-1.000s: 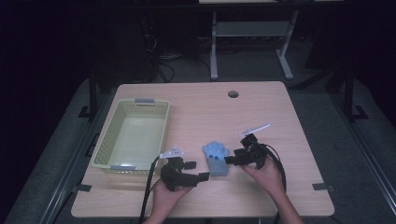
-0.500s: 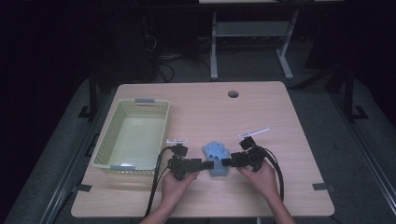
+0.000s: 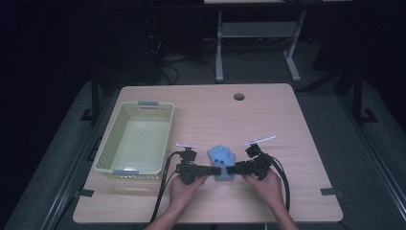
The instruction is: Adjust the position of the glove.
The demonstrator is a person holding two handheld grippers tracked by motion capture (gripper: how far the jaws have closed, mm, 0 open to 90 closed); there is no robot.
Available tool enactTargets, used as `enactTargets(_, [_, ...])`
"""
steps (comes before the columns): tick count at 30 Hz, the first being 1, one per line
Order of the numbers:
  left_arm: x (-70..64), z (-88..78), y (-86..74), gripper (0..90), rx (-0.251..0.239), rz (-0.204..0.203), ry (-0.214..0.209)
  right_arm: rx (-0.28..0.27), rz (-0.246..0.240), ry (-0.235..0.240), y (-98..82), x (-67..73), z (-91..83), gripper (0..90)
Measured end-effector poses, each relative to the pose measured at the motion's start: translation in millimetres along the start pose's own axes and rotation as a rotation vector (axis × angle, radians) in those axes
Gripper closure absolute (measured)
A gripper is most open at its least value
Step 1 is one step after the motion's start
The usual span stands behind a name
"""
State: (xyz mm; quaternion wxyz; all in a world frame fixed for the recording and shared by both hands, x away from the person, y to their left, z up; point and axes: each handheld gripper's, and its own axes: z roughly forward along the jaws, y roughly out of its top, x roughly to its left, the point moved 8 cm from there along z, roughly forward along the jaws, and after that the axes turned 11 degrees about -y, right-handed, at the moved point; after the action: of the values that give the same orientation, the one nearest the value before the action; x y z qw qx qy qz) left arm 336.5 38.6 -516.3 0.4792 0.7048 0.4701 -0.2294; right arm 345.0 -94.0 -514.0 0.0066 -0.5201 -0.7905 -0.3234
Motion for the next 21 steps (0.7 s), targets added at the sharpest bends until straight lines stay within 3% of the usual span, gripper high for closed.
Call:
enactTargets(13, [4.8,6.2,1.0,56.7,0.017,-0.002,-0.004,-0.010,0.032,0.050,-5.0,3.3,8.1,55.3])
enactTargets(21, [7.2,10.6,0.7,65.2,0.019,-0.029,-0.037,-0.024,0.054,0.073,-7.4,6.4,11.5,63.6])
